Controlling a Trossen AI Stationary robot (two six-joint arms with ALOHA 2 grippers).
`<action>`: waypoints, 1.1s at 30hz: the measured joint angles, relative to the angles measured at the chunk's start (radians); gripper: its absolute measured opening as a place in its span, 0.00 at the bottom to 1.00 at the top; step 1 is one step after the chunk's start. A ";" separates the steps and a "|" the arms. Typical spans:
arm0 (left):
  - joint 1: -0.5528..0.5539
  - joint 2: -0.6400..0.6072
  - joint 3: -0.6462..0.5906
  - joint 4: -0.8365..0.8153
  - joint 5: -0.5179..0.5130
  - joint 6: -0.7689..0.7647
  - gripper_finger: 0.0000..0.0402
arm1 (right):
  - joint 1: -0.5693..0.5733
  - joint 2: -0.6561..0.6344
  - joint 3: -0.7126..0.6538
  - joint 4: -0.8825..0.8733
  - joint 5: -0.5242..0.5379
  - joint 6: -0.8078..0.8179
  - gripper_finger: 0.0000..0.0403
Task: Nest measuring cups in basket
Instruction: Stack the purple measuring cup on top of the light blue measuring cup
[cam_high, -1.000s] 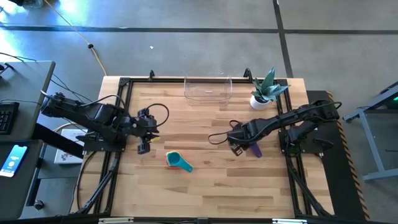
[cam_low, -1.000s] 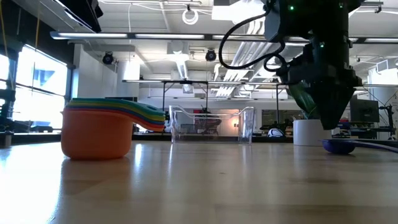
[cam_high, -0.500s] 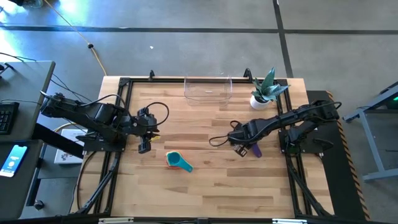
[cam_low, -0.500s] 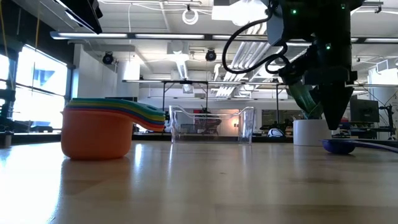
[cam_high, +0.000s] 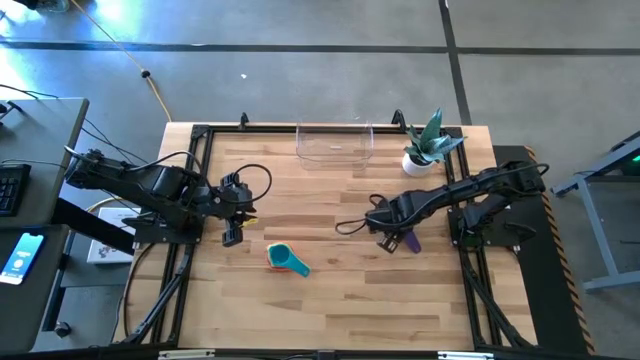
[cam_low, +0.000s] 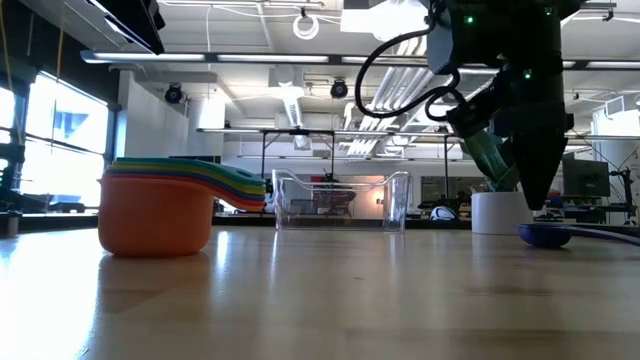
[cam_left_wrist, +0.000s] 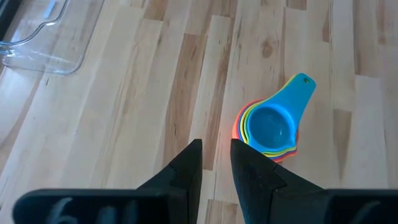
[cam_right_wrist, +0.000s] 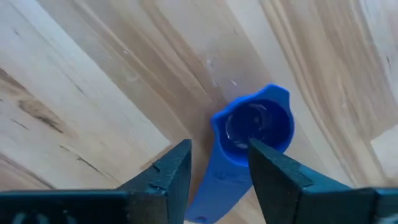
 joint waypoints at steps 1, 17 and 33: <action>0.000 0.000 0.000 0.000 0.000 0.000 0.18 | 0.000 0.000 0.000 0.005 0.001 -0.012 0.37; 0.000 0.000 0.000 0.000 0.002 0.002 0.18 | 0.000 0.001 -0.082 0.067 -0.007 0.034 0.37; 0.000 0.000 0.000 0.000 -0.001 0.001 0.18 | -0.007 0.001 -0.123 0.106 -0.032 0.104 0.03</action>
